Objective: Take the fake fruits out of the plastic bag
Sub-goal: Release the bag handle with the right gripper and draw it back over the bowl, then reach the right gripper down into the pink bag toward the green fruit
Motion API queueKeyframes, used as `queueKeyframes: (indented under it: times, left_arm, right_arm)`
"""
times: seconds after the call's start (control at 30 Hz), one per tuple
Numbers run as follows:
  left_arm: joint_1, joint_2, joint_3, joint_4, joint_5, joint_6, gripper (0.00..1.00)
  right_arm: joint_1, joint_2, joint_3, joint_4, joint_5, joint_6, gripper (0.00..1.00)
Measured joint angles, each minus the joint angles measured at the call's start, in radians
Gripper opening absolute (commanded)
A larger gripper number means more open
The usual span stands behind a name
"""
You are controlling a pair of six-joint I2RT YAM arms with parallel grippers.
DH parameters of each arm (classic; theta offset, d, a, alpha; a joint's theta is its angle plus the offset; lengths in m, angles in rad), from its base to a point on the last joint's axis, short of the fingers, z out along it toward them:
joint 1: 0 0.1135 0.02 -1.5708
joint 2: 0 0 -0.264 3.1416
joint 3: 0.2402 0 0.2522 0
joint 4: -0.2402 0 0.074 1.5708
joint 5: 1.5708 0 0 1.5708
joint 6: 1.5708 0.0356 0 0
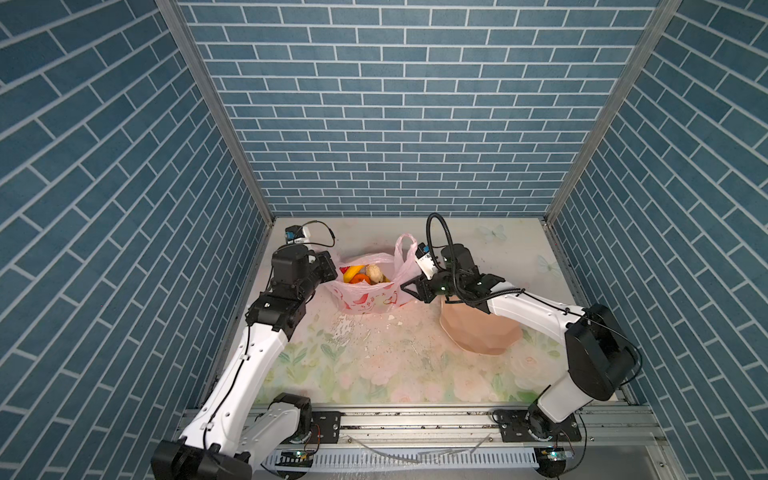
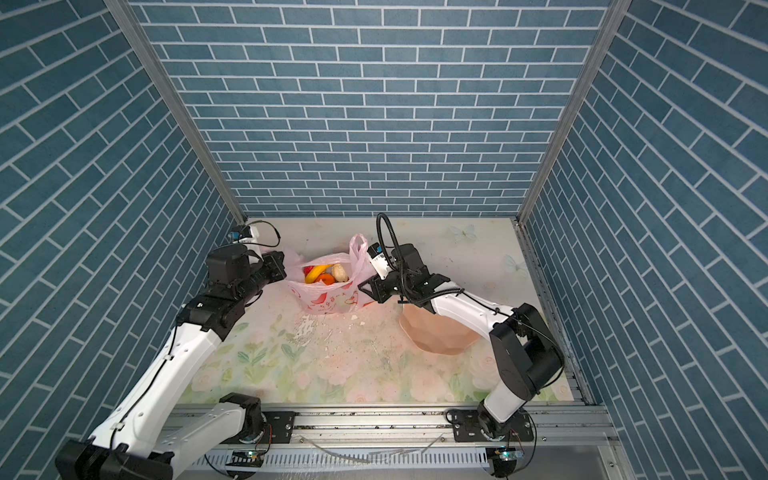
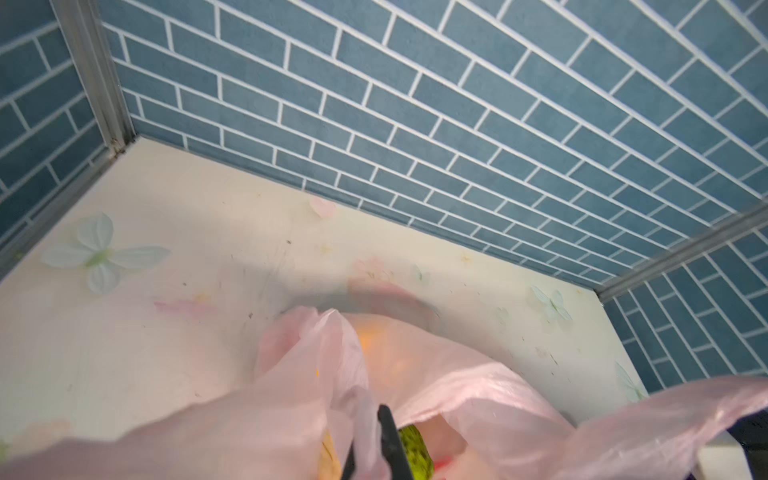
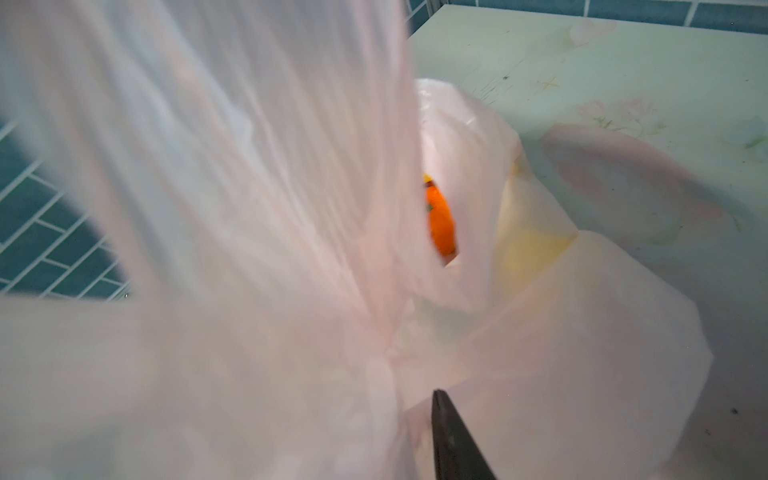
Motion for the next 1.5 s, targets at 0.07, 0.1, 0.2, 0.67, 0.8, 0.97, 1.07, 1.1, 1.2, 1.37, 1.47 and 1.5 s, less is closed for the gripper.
queueKeyframes:
  times: [0.07, 0.1, 0.2, 0.67, 0.8, 0.97, 1.07, 1.1, 1.2, 1.37, 1.47, 1.5]
  left_arm:
    - [-0.050, -0.069, -0.044, -0.019, -0.013, -0.021, 0.05]
    - [-0.071, -0.097, -0.062, -0.032, -0.023, -0.032, 0.05]
    - [-0.119, -0.169, -0.117, -0.063, -0.054, -0.063, 0.05]
    - [-0.165, -0.338, -0.214, -0.115, -0.122, -0.162, 0.05]
    - [-0.168, -0.364, -0.214, -0.113, -0.133, -0.172, 0.05]
    - [-0.169, -0.352, -0.214, -0.098, -0.134, -0.186, 0.05]
    - [-0.170, -0.338, -0.214, -0.084, -0.134, -0.190, 0.05]
    - [-0.170, -0.334, -0.214, -0.079, -0.133, -0.191, 0.05]
    - [-0.171, -0.327, -0.214, -0.063, -0.133, -0.200, 0.05]
    - [-0.174, -0.324, -0.214, -0.034, -0.131, -0.209, 0.05]
    - [-0.175, -0.324, -0.214, -0.029, -0.130, -0.212, 0.05]
    - [-0.175, -0.324, -0.214, -0.030, -0.130, -0.212, 0.05]
  right_arm:
    - [0.031, -0.059, -0.043, -0.015, 0.024, 0.005, 0.51]
    - [0.049, -0.097, -0.067, -0.022, 0.045, 0.016, 0.53]
    - [0.103, -0.213, -0.127, -0.068, 0.112, 0.031, 0.55]
    - [0.220, -0.674, -0.212, -0.392, 0.559, 0.181, 0.47]
    - [0.226, -0.582, -0.040, -0.477, 0.624, 0.173, 0.38]
    - [0.285, -0.400, 0.256, -0.478, 0.641, 0.143, 0.33]
    - [0.327, -0.302, 0.396, -0.472, 0.621, 0.142, 0.32]
    - [0.340, -0.259, 0.450, -0.472, 0.609, 0.144, 0.31]
    - [0.373, -0.133, 0.569, -0.469, 0.581, 0.154, 0.28]
    - [0.416, 0.060, 0.641, -0.464, 0.545, 0.205, 0.22]
    - [0.426, 0.147, 0.641, -0.478, 0.543, 0.236, 0.20]
    - [0.427, 0.169, 0.637, -0.482, 0.543, 0.246, 0.19]
